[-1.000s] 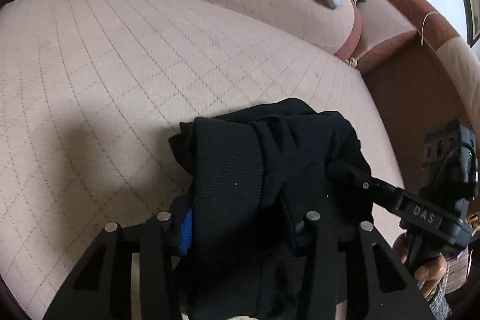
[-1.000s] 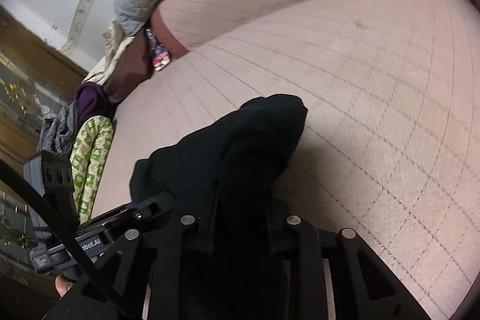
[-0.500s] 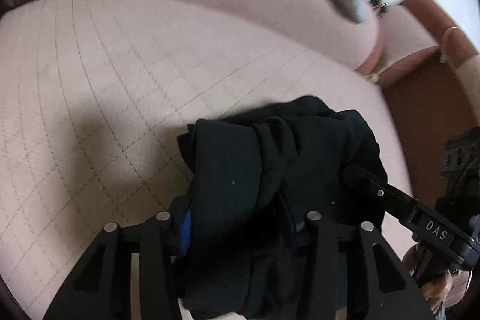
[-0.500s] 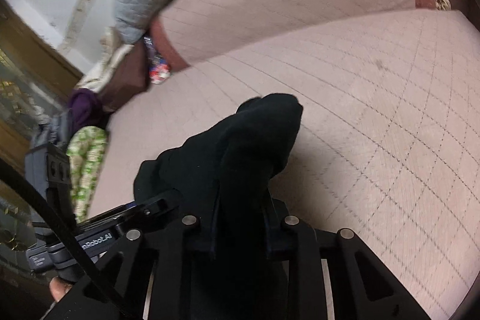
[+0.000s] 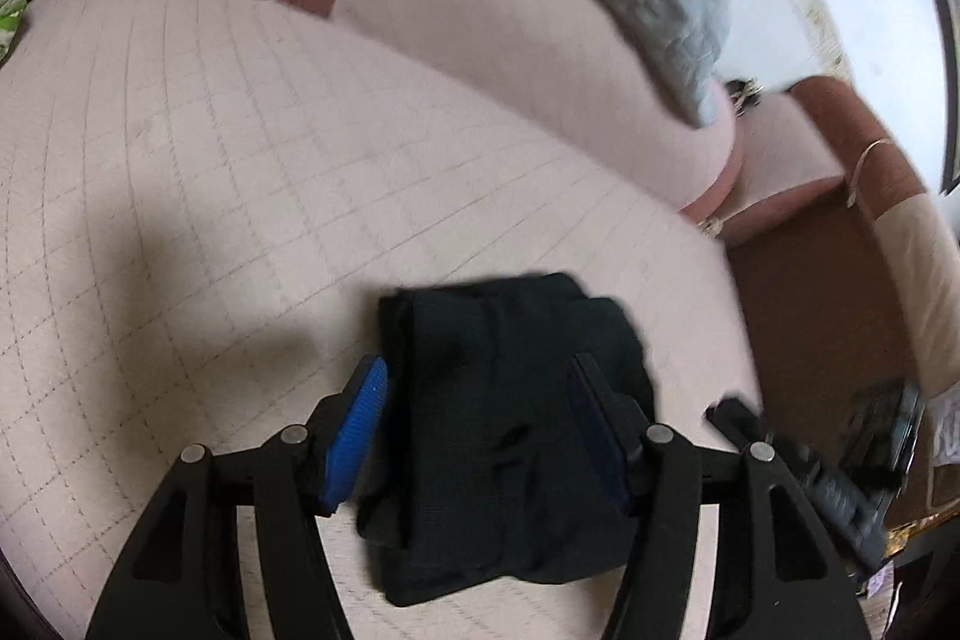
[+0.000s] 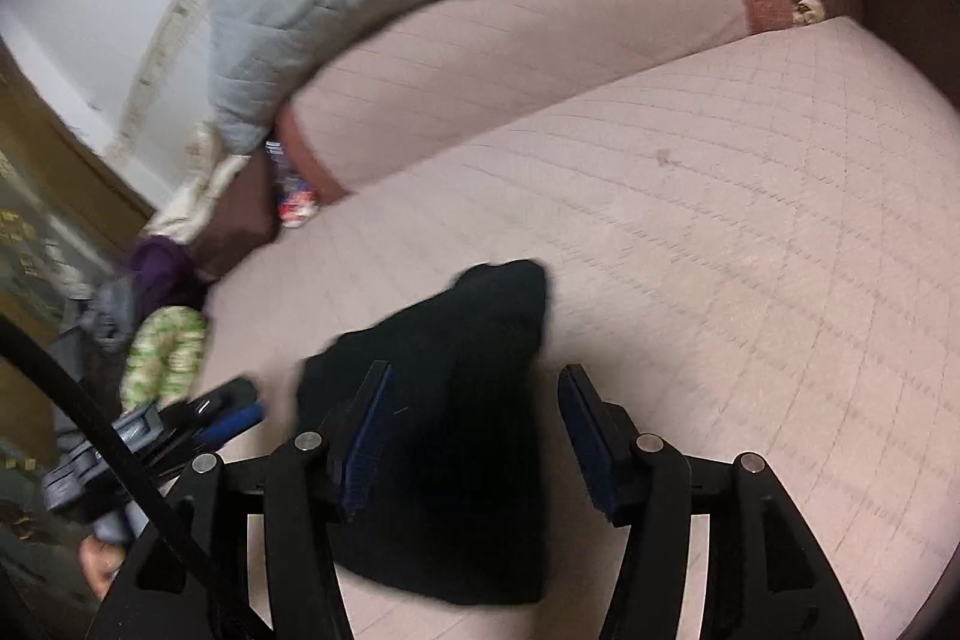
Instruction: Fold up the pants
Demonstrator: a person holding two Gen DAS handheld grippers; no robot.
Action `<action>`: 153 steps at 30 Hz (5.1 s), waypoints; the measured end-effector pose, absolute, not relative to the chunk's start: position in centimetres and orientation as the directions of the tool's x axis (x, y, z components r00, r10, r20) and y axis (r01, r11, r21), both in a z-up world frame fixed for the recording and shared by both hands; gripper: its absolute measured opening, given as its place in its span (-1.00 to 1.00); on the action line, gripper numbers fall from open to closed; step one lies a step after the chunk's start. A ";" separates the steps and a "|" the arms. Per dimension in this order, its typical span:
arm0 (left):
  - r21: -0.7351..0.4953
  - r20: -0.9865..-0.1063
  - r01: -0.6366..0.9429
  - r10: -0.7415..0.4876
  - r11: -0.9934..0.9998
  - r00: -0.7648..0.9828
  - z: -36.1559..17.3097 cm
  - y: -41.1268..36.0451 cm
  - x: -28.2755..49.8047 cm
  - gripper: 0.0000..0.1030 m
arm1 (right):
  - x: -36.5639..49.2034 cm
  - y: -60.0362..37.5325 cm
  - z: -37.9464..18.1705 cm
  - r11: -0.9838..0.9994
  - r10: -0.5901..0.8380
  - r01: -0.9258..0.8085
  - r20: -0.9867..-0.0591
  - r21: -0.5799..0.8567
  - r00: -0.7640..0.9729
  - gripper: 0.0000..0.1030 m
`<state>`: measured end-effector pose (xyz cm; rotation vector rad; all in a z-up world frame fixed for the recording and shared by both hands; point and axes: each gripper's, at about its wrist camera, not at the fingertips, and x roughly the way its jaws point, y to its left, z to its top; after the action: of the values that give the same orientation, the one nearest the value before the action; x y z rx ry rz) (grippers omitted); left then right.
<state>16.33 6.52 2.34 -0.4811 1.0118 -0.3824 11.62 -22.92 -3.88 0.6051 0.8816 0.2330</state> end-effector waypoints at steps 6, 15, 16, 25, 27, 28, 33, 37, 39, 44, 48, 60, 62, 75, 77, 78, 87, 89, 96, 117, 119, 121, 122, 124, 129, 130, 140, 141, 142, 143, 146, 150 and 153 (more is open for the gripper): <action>-0.487 -0.778 0.084 -0.475 0.869 0.411 -0.1 3.1 18.5 0.20 | 10.3 -19.6 -5.4 0.766 0.539 -0.013 -0.631 0.643 0.558 0.20; -0.488 -0.814 0.015 -0.462 0.872 0.352 -2.4 4.5 18.5 0.24 | 10.5 -18.8 -8.1 0.850 0.437 0.015 -0.722 0.526 0.537 0.17; -0.487 -0.813 0.016 -0.460 0.873 0.357 -1.9 4.9 17.9 0.24 | 10.1 -19.0 -7.5 0.849 0.430 0.025 -0.720 0.527 0.545 0.17; -0.335 -0.815 0.017 -0.299 0.942 0.497 2.9 6.8 6.0 0.32 | 1.2 -19.5 -3.5 0.893 0.312 0.050 -0.695 0.447 0.647 0.18; -0.303 -0.808 0.010 -0.263 0.953 0.527 3.5 6.9 3.7 0.36 | -1.1 -19.0 -3.3 0.910 0.272 0.061 -0.701 0.411 0.659 0.19; -0.276 -0.803 0.001 -0.231 0.961 0.550 3.9 6.9 2.1 0.37 | -1.7 -18.6 -3.2 0.918 0.253 0.066 -0.705 0.391 0.662 0.19; -0.157 -0.767 0.009 -0.128 0.988 0.628 5.0 6.0 -2.8 0.49 | -4.8 -17.3 -3.3 0.941 0.207 0.069 -0.723 0.332 0.660 0.21; -0.073 -0.726 0.019 -0.066 0.997 0.684 6.0 5.3 -5.2 0.49 | -6.4 -16.9 -3.2 0.949 0.186 0.075 -0.736 0.307 0.650 0.21; -0.059 -0.705 0.026 -0.059 0.998 0.707 6.7 5.0 -6.2 0.52 | -6.9 -16.9 -2.9 0.950 0.179 0.082 -0.738 0.303 0.651 0.23; -0.049 -0.644 0.031 -0.055 0.998 0.763 8.6 5.0 -9.0 0.70 | -9.0 -17.0 -2.0 0.955 0.133 0.110 -0.730 0.274 0.670 0.29; -0.008 -0.613 0.042 -0.038 0.999 0.789 9.2 4.6 -10.4 0.85 | -10.4 -17.1 -1.9 0.958 0.109 0.122 -0.722 0.260 0.684 0.34; -0.006 -0.725 0.106 -0.077 0.994 0.684 5.5 2.4 -8.6 0.85 | -8.3 -16.1 -4.2 0.964 0.119 0.107 -0.756 0.243 0.644 0.34; -0.003 -0.733 0.116 -0.081 0.993 0.676 5.0 2.0 -8.3 0.85 | -7.8 -16.3 -4.8 0.962 0.123 0.114 -0.765 0.248 0.632 0.34; -0.045 -0.793 0.130 -0.115 0.991 0.598 2.1 1.7 -6.0 0.85 | -5.6 -15.8 -7.8 0.964 0.130 0.120 -0.812 0.239 0.569 0.34; -0.046 -0.796 0.132 -0.116 0.990 0.593 1.9 1.7 -5.9 0.85 | -5.4 -15.8 -8.0 0.964 0.130 0.120 -0.814 0.237 0.566 0.34; -0.047 -0.798 0.134 -0.118 0.990 0.591 1.8 1.6 -5.8 0.85 | -5.3 -15.8 -8.1 0.964 0.130 0.121 -0.815 0.237 0.564 0.34; -0.062 -0.797 0.150 -0.139 0.987 0.587 1.8 1.4 -5.9 0.85 | -5.3 -15.5 -7.9 0.966 0.131 0.111 -0.816 0.232 0.563 0.34; -0.064 -0.797 0.149 -0.140 0.987 0.588 1.8 1.5 -5.9 0.85 | -5.3 -15.3 -7.8 0.967 0.133 0.105 -0.815 0.230 0.564 0.34; -0.066 -0.793 0.148 -0.142 0.987 0.592 2.1 1.8 -5.8 0.85 | -5.3 -14.6 -7.6 0.970 0.134 0.093 -0.815 0.225 0.564 0.34; -0.093 -0.748 0.179 -0.188 0.979 0.637 3.5 1.8 -6.5 0.85 | -5.2 -14.1 -7.4 0.972 0.135 0.086 -0.815 0.221 0.563 0.35; -0.095 -0.740 0.189 -0.196 0.977 0.644 3.7 1.6 -6.7 0.85 | -5.3 -14.0 -7.5 0.972 0.135 0.087 -0.815 0.221 0.563 0.36; -0.088 -0.735 0.193 -0.195 0.977 0.649 3.8 1.5 -6.8 0.85 | -5.3 -14.0 -7.5 0.971 0.136 0.086 -0.815 0.222 0.563 0.36; -0.087 -0.735 0.195 -0.195 0.977 0.649 3.8 1.3 -6.8 0.85 | -5.3 -13.9 -7.5 0.971 0.137 0.087 -0.815 0.223 0.562 0.36; -0.086 -0.738 0.195 -0.194 0.977 0.646 3.7 1.3 -6.8 0.85 | -5.3 -13.9 -7.6 0.971 0.137 0.086 -0.816 0.223 0.562 0.36; -0.081 -0.747 0.187 -0.184 0.979 0.639 3.4 1.3 -6.6 0.85 | -5.3 -14.0 -7.8 0.970 0.140 0.086 -0.817 0.225 0.560 0.36; -0.079 -0.749 0.186 -0.181 0.979 0.637 3.4 1.3 -6.6 0.85 | -5.3 -14.0 -7.9 0.970 0.140 0.087 -0.817 0.226 0.559 0.36; -0.078 -0.782 0.171 -0.166 0.982 0.601 2.4 1.8 -4.9 0.85 | -4.7 -15.2 -8.3 0.968 0.143 0.093 -0.819 0.232 0.556 0.36; -0.095 -0.787 0.167 -0.176 0.981 0.591 2.4 2.2 -4.2 0.85 | -4.4 -15.5 -8.2 0.968 0.142 0.095 -0.818 0.232 0.558 0.36; -0.112 -0.791 0.162 -0.187 0.980 0.583 2.4 2.6 -3.5 0.85 | -3.9 -16.1 -7.8 0.967 0.139 0.099 -0.815 0.234 0.563 0.36; -0.132 -0.796 0.159 -0.200 0.978 0.572 2.4 3.0 -2.7 0.85 | -3.5 -16.5 -7.5 0.966 0.137 0.104 -0.812 0.235 0.568 0.36; -0.226 -0.806 0.135 -0.263 0.965 0.530 2.3 4.8 0.9 0.85 | -1.5 -18.5 -5.9 0.956 0.152 0.116 -0.791 0.270 0.592 0.36; -0.335 -0.808 0.104 -0.342 0.937 0.479 1.5 6.1 5.7 0.85 | 2.3 -21.2 -4.2 0.921 0.219 0.126 -0.758 0.368 0.614 0.49; -0.381 -0.817 0.080 -0.376 0.921 0.436 -0.2 6.2 9.7 0.85 | 6.0 -22.3 -4.8 0.893 0.288 0.118 -0.754 0.433 0.590 0.49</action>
<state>9.74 6.15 -0.16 -0.3056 1.0868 -0.2896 6.02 -22.26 -4.78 0.4727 0.9438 0.1035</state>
